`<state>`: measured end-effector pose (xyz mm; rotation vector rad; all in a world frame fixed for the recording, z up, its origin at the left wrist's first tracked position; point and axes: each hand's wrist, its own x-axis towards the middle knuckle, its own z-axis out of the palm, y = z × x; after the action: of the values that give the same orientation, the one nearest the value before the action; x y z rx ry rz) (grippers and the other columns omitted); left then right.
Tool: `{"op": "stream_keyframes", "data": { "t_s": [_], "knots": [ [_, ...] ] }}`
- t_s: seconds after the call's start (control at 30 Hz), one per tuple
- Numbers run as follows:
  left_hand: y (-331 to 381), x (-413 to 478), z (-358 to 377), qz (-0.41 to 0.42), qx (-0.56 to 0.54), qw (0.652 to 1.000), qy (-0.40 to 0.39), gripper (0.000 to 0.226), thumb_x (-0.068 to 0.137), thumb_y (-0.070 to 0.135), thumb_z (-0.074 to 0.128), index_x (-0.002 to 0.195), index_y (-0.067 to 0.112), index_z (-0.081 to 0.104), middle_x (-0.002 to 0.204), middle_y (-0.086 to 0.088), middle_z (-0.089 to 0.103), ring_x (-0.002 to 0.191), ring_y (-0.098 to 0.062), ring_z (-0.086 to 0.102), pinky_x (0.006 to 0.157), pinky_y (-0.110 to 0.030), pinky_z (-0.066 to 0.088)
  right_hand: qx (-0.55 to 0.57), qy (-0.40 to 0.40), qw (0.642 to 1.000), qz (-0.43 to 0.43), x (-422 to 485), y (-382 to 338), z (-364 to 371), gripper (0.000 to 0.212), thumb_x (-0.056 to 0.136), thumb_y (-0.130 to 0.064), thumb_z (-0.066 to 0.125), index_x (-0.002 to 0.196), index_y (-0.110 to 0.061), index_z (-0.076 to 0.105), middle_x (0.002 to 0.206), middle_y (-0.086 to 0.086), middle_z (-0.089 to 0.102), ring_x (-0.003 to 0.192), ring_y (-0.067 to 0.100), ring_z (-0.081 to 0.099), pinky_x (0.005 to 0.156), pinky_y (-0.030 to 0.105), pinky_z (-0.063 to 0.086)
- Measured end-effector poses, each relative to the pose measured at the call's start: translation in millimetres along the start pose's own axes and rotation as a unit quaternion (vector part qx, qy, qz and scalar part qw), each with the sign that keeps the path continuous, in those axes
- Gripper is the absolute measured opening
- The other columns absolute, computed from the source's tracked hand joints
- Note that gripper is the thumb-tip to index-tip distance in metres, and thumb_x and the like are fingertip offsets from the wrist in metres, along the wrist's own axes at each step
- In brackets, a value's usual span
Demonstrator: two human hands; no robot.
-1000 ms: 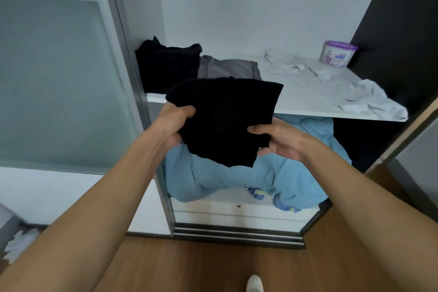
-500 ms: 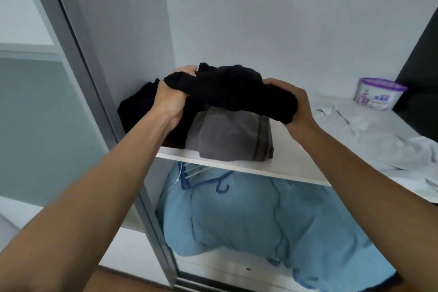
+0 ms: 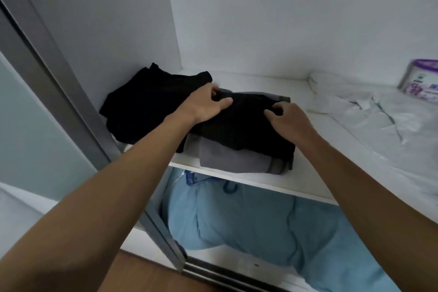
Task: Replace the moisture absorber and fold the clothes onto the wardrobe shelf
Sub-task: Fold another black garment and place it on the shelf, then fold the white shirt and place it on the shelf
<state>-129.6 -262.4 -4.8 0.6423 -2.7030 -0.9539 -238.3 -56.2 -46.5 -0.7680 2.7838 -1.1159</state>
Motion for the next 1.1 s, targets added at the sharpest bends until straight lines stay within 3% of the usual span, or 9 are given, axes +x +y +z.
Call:
{"op": "stream_keyframes", "data": {
  "t_s": [0.07,0.2,0.3,0.37,0.5,0.7,0.87,1.0,1.1],
  "knots": [
    [-5.5,6.0,6.0,-0.012,0.060,0.998,0.009,0.055,0.088,0.055,0.063,0.130,0.021,0.054,0.114,0.005,0.056,0.105,-0.016,0.055,0.096,-0.034,0.044,-0.003,0.008,1.000,0.016,3.3,-0.9,3.8,0.050,0.091,-0.044,0.061,0.127,-0.010,0.063,0.126,0.011,0.064,0.116,0.029,0.060,0.094,0.035,0.047],
    [-18.8,11.8,14.8,0.044,0.055,0.996,0.051,0.004,0.094,0.026,0.060,0.094,0.022,0.062,0.095,0.006,0.064,0.093,-0.018,0.063,0.078,-0.027,0.040,0.014,0.061,0.998,0.008,8.5,0.6,4.7,0.019,0.091,-0.022,0.066,0.103,-0.007,0.069,0.103,0.007,0.068,0.102,0.025,0.063,0.080,0.024,0.039],
    [-12.1,22.5,-2.1,0.096,0.027,0.989,0.112,0.011,0.093,0.016,0.058,0.085,0.023,0.061,0.086,0.008,0.063,0.086,-0.016,0.062,0.075,-0.023,0.040,0.040,0.137,0.990,-0.011,19.1,-16.1,-6.3,0.006,0.090,-0.014,0.067,0.094,-0.010,0.066,0.093,0.002,0.063,0.093,0.019,0.060,0.077,0.018,0.035],
    [-10.6,31.2,-17.2,0.113,0.033,0.986,0.117,0.008,0.093,0.017,0.058,0.089,0.022,0.062,0.090,0.007,0.063,0.090,-0.018,0.062,0.078,-0.026,0.043,0.016,0.155,0.988,-0.009,30.2,-28.2,-14.2,0.009,0.089,-0.016,0.068,0.096,-0.009,0.068,0.096,0.005,0.067,0.092,0.020,0.060,0.077,0.020,0.037],
    [-9.7,34.9,-12.5,0.159,0.170,0.968,0.096,0.019,0.096,0.029,0.054,0.107,0.020,0.066,0.118,-0.005,0.060,0.110,-0.027,0.056,0.096,-0.045,0.039,-0.167,0.058,0.982,0.072,32.2,-33.8,-8.0,0.022,0.089,-0.032,0.059,0.097,-0.014,0.069,0.102,0.007,0.069,0.093,0.027,0.060,0.077,0.033,0.042],
    [-41.8,33.9,26.6,0.138,0.095,0.985,-0.036,0.048,0.098,0.052,0.033,0.136,0.029,0.053,0.134,-0.001,0.060,0.121,-0.026,0.055,0.091,-0.038,0.042,-0.047,0.027,0.997,0.056,8.5,-18.4,45.5,0.050,0.101,-0.048,0.033,0.128,-0.011,0.054,0.135,0.014,0.054,0.125,0.036,0.048,0.105,0.048,0.040],
    [-36.7,48.2,28.7,0.126,0.138,0.981,-0.046,0.049,0.097,0.050,0.029,0.132,0.026,0.054,0.128,-0.007,0.062,0.114,-0.030,0.057,0.086,-0.042,0.039,0.026,0.036,0.995,0.089,12.5,-6.4,39.3,0.040,0.102,-0.044,0.030,0.117,-0.018,0.057,0.124,0.006,0.058,0.112,0.028,0.055,0.102,0.050,0.042],
    [-10.9,33.9,34.0,0.147,0.223,0.963,0.023,0.039,0.098,0.034,0.035,0.126,0.013,0.054,0.127,-0.012,0.059,0.116,-0.033,0.055,0.101,-0.051,0.036,0.039,0.016,0.998,0.050,-4.1,2.2,33.9,0.034,0.104,-0.038,0.032,0.122,-0.019,0.054,0.120,-0.002,0.058,0.111,0.020,0.054,0.097,0.039,0.041],
    [20.4,21.5,46.4,0.234,0.160,0.957,0.066,0.033,0.093,0.024,0.046,0.122,0.012,0.056,0.127,-0.009,0.059,0.115,-0.028,0.054,0.101,-0.044,0.038,0.017,0.015,0.999,0.031,-19.9,26.8,15.5,0.039,0.104,-0.041,0.039,0.135,-0.019,0.050,0.133,0.001,0.057,0.123,0.020,0.052,0.100,0.034,0.039]
  ]
}}
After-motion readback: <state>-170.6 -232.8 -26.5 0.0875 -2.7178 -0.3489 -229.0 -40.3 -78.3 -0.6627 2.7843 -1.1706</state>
